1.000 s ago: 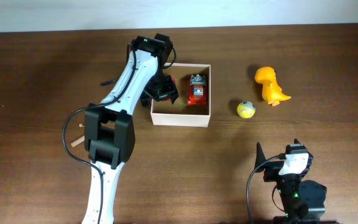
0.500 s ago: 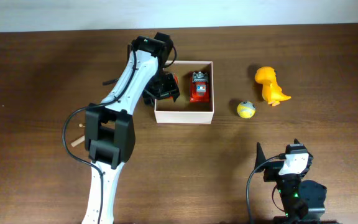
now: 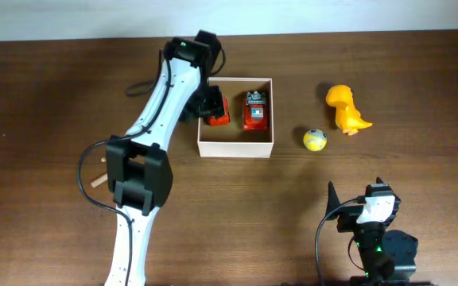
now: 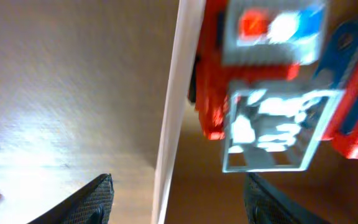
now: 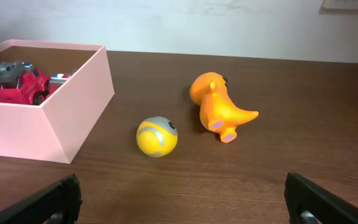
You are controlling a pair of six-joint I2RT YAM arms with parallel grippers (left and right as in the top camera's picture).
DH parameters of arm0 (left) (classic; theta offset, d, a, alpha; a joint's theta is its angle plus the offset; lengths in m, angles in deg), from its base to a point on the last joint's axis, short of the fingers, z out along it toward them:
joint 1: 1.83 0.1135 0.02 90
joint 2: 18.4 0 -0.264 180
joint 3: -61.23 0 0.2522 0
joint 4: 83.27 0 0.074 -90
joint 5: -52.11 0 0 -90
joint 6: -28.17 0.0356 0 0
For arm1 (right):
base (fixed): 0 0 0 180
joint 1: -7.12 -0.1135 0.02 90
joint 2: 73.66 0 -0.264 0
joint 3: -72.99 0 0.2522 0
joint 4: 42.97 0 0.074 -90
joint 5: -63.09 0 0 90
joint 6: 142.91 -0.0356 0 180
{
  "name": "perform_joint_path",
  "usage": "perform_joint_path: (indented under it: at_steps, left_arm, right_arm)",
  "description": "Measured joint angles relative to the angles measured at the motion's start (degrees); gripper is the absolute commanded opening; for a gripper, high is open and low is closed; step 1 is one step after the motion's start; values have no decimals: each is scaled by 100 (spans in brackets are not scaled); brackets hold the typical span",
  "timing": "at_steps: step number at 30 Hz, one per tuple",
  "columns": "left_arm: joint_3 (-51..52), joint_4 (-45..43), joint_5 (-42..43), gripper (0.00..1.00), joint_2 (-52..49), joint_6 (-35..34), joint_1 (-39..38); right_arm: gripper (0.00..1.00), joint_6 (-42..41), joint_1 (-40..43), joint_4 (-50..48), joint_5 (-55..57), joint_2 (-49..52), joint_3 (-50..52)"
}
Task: Pack container
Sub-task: 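Set the truck upright against the box's left wall, then release the truck and nudge it into place with the left gripper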
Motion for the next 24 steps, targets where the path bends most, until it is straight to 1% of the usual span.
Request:
perform_joint_path:
  at_steps: [7, 12, 14, 18, 21, 24]
  left_arm:
    - [-636, 4, -317, 69, 0, 669, -2]
    - [-973, -153, -389, 69, 0, 1497, -129]
    - [-1001, -251, -396, 72, 0, 1875, -271]
    - [-1001, -415, -396, 74, 0, 2487, -706]
    - [-1001, -597, -389, 75, 0, 2743, -1034]
    - [-1001, -769, -387, 75, 0, 2865, -1178]
  right_arm:
    - [99, -4, 0, 0, -2, 0, 0]
    - [99, -2, 0, 0, -2, 0, 0]
    - [99, -4, 0, 0, 0, 0, 0]
    - [98, -4, 0, 0, 0, 0, 0]
    - [99, -4, 0, 0, 0, 0, 0]
    - [99, -7, 0, 0, -2, 0, 0]
